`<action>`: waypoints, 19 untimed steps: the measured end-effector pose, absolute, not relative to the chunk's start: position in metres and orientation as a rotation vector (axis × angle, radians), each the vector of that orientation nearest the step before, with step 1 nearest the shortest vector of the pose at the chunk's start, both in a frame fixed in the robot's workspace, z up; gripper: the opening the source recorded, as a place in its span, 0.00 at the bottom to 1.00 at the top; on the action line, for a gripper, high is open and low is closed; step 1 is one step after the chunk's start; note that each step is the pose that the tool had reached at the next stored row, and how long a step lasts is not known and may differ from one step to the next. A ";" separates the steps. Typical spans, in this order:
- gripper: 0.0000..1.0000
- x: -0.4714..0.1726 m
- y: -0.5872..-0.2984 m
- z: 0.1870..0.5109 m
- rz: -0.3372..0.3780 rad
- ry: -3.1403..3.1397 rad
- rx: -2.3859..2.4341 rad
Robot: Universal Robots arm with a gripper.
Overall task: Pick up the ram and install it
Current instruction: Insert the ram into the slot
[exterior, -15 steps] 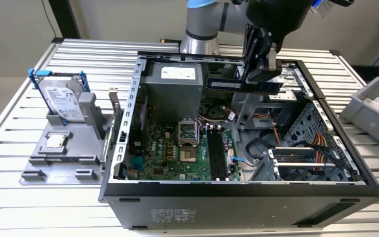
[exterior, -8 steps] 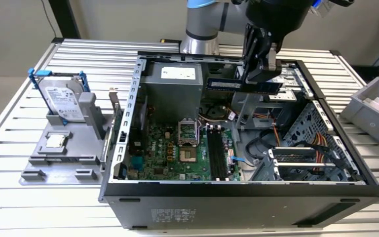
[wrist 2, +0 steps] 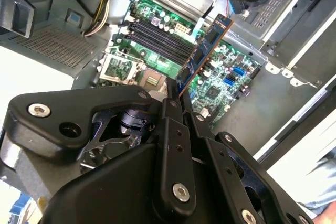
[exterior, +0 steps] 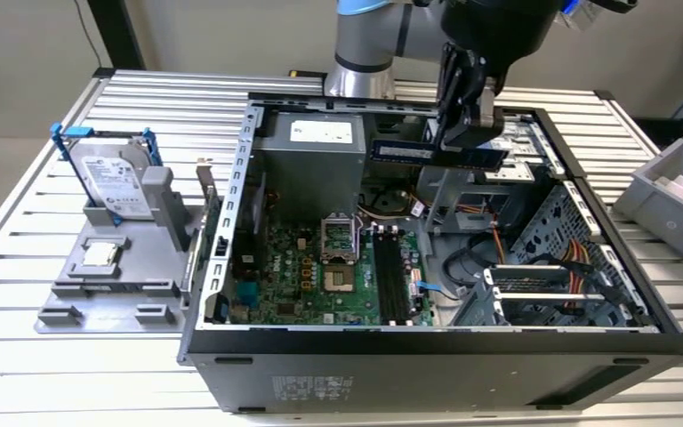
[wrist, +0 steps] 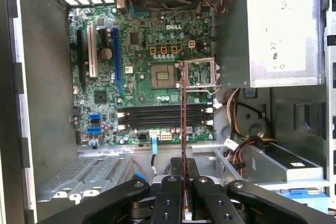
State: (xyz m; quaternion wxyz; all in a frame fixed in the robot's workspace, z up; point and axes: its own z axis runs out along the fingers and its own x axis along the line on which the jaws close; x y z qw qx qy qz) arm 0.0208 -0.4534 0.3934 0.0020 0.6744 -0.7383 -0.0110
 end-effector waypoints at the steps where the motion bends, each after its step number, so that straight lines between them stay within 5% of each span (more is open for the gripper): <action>1: 0.00 0.021 -0.453 0.393 -0.034 -2.322 2.110; 19: 0.00 0.019 -0.453 0.393 -0.035 -2.413 2.006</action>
